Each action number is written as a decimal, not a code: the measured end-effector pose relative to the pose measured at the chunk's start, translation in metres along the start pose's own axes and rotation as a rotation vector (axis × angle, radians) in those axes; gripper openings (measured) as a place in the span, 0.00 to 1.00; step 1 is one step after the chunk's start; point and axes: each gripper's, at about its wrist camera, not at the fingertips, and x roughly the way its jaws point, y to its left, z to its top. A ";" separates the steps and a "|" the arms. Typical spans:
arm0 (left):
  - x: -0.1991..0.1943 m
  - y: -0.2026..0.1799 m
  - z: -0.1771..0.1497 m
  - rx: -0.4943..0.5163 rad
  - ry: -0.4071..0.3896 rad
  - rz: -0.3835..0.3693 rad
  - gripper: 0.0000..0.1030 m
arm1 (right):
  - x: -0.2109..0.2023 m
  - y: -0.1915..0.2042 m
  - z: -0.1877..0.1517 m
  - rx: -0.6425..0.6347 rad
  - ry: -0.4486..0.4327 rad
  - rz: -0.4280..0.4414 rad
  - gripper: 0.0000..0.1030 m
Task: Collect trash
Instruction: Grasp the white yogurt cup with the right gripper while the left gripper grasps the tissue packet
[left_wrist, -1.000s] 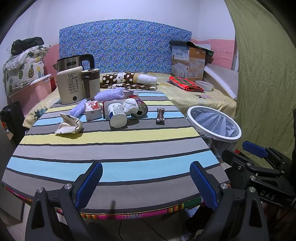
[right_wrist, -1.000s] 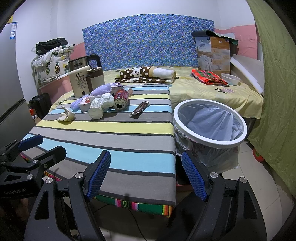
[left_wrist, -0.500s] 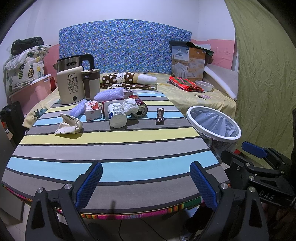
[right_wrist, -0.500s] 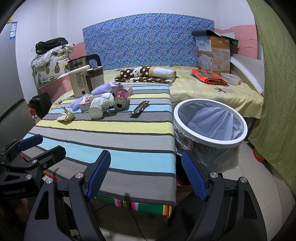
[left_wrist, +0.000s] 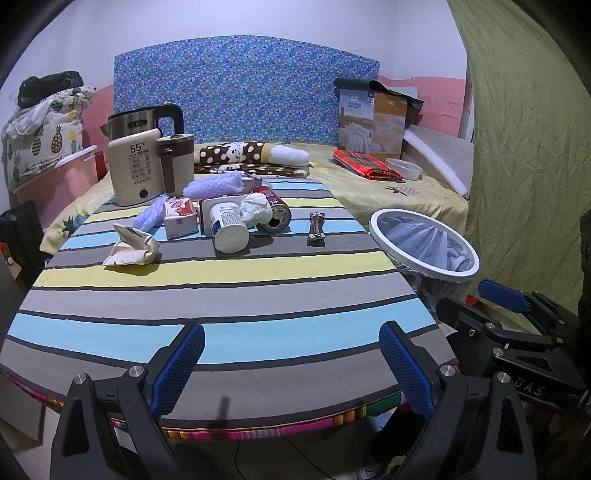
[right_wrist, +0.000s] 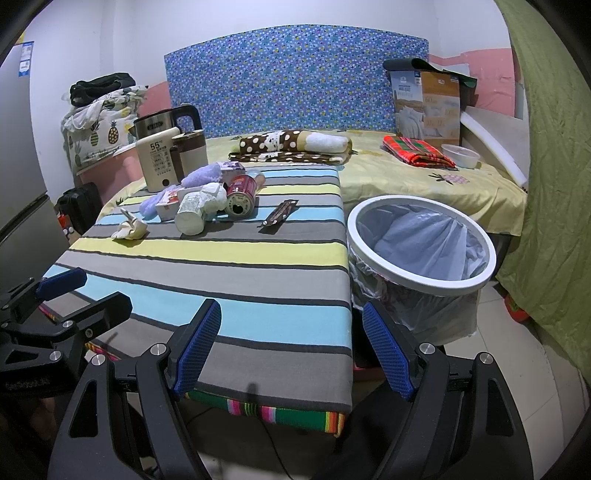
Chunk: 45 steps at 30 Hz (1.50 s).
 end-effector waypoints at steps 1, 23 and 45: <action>0.000 0.000 0.000 0.001 0.000 -0.001 0.94 | 0.001 0.000 0.000 0.000 0.001 0.000 0.78; 0.042 0.062 0.019 -0.067 0.012 0.116 0.92 | 0.044 0.013 0.020 -0.060 0.067 0.073 0.78; 0.116 0.172 0.077 -0.271 0.016 0.281 0.73 | 0.102 0.036 0.058 -0.076 0.106 0.183 0.78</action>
